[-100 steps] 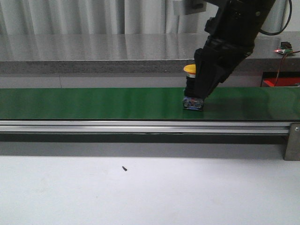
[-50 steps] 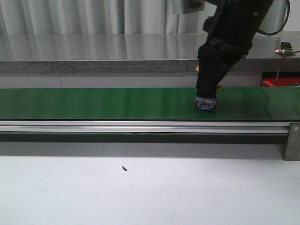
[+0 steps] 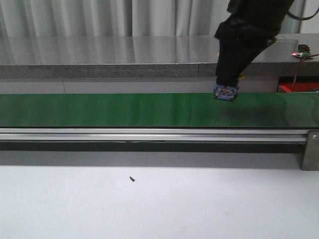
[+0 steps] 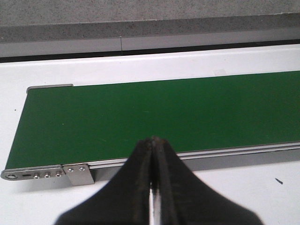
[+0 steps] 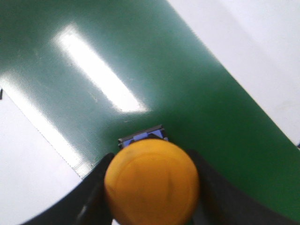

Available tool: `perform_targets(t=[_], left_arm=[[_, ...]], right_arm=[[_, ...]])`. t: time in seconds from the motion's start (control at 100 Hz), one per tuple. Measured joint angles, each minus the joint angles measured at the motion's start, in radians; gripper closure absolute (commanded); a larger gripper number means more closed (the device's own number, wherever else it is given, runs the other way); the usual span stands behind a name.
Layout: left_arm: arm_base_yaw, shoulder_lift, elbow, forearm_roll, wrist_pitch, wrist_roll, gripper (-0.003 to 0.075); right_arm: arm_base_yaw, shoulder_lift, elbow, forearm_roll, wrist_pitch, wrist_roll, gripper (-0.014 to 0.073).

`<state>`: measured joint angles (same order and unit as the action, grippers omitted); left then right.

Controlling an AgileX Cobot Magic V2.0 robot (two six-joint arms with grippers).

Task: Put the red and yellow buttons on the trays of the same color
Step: 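Carry the yellow button into the yellow tray and open the right gripper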

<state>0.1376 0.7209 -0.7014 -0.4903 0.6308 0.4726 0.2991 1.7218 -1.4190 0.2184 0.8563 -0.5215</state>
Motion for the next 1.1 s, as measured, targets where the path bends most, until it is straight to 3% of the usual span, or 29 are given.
perform_targets(t=[0.43,0.9,1.1], left_arm=[[0.0,0.0,0.0,-0.002,0.0,0.0,0.074],[0.0,0.0,0.0,-0.002,-0.006,0.0,0.074],[0.0,0.0,0.0,-0.002,-0.007,0.0,0.074]], right_arm=[[-0.218,-0.225,0.227,0.0,-0.027,0.234,0.0538],[-0.62,-0.379,0.502,-0.004,-0.115,0.363,0.0538],[-0.659,-0.379,0.602,-0.006,-0.186,0.365,0.0538]])
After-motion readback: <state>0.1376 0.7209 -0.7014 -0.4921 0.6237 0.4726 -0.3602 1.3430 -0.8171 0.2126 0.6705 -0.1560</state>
